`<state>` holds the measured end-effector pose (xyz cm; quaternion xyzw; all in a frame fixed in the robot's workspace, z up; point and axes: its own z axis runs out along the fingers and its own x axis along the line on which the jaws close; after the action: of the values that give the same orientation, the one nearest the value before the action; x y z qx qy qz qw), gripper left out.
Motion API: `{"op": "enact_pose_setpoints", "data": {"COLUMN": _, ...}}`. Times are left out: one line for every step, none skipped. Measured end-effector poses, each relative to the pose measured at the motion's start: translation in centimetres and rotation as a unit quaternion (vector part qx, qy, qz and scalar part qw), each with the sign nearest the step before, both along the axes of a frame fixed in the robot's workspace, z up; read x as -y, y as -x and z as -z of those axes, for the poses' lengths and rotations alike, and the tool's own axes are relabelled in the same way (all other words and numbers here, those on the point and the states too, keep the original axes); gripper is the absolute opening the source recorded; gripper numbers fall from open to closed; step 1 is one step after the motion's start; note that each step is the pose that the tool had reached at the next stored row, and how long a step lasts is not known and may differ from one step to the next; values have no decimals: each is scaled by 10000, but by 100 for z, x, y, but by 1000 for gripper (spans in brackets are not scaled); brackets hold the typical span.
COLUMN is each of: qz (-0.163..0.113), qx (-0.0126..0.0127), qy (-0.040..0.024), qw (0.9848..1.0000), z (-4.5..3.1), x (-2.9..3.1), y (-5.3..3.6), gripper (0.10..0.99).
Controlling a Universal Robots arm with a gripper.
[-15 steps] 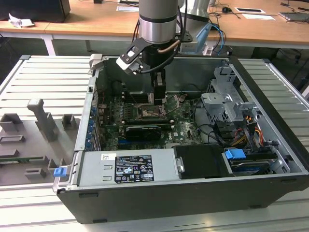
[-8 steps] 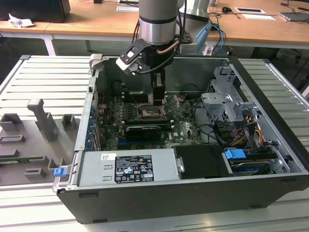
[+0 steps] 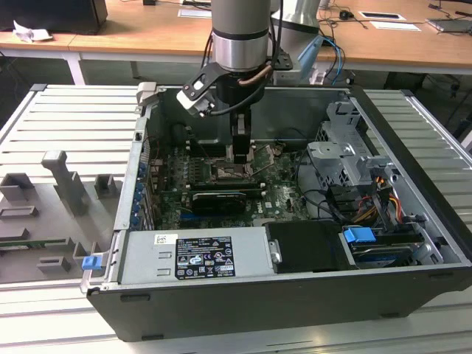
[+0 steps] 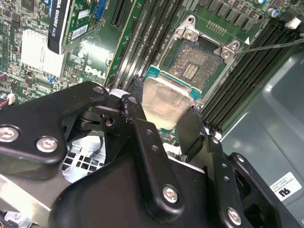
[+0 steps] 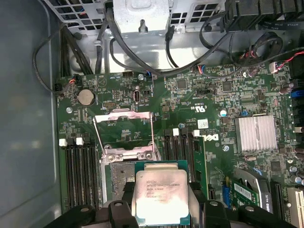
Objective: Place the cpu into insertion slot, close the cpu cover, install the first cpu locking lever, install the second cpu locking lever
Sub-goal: 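Place the cpu into insertion slot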
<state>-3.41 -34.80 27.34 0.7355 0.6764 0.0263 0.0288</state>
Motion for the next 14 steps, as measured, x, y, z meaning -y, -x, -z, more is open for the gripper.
{"op": "enact_pose_setpoints", "data": {"qz": -1, "qx": 0, "qy": 0, "qw": 10000, "z": 8, "x": -1, "y": 2, "gripper": 529}}
{"op": "enact_pose_setpoints", "data": {"qz": -20, "qx": 0, "qy": 1, "qw": 10000, "z": 18, "x": -3, "y": 5, "gripper": 529}}
{"op": "enact_pose_setpoints", "data": {"qz": -71, "qx": 0, "qy": 1, "qw": 10000, "z": 25, "x": -9, "y": 5, "gripper": 529}}
{"op": "enact_pose_setpoints", "data": {"qz": -180, "qx": 0, "qy": 1, "qw": 9998, "z": 33, "x": -13, "y": 4, "gripper": 529}}
{"op": "enact_pose_setpoints", "data": {"qz": -247, "qx": 0, "qy": 1, "qw": 9997, "z": 37, "x": -15, "y": 4, "gripper": 529}}
{"op": "enact_pose_setpoints", "data": {"qz": -293, "qx": 0, "qy": 2, "qw": 9996, "z": 39, "x": -15, "y": 4, "gripper": 529}}
{"op": "enact_pose_setpoints", "data": {"qz": -338, "qx": 0, "qy": 2, "qw": 9994, "z": 41, "x": -15, "y": 5, "gripper": 529}}
{"op": "enact_pose_setpoints", "data": {"qz": -348, "qx": 0, "qy": 2, "qw": 9994, "z": 44, "x": -17, "y": 4, "gripper": 529}}
{"op": "enact_pose_setpoints", "data": {"qz": -351, "qx": 0, "qy": 1, "qw": 9994, "z": 47, "x": -19, "y": 4, "gripper": 529}}
{"op": "enact_pose_setpoints", "data": {"qz": -352, "qx": 0, "qy": 1, "qw": 9994, "z": 55, "x": -29, "y": 8, "gripper": 529}}
{"op": "enact_pose_setpoints", "data": {"qz": -352, "qx": 0, "qy": 0, "qw": 9994, "z": 64, "x": -34, "y": 13, "gripper": 529}}
{"op": "enact_pose_setpoints", "data": {"qz": -353, "qx": 0, "qy": 1, "qw": 9994, "z": 71, "x": -38, "y": 18, "gripper": 529}}
{"op": "enact_pose_setpoints", "data": {"qz": -353, "qx": 0, "qy": 2, "qw": 9994, "z": 77, "x": -43, "y": 21, "gripper": 529}}
{"op": "enact_pose_setpoints", "data": {"qz": -353, "qx": 0, "qy": 2, "qw": 9994, "z": 90, "x": -53, "y": 25, "gripper": 529}}
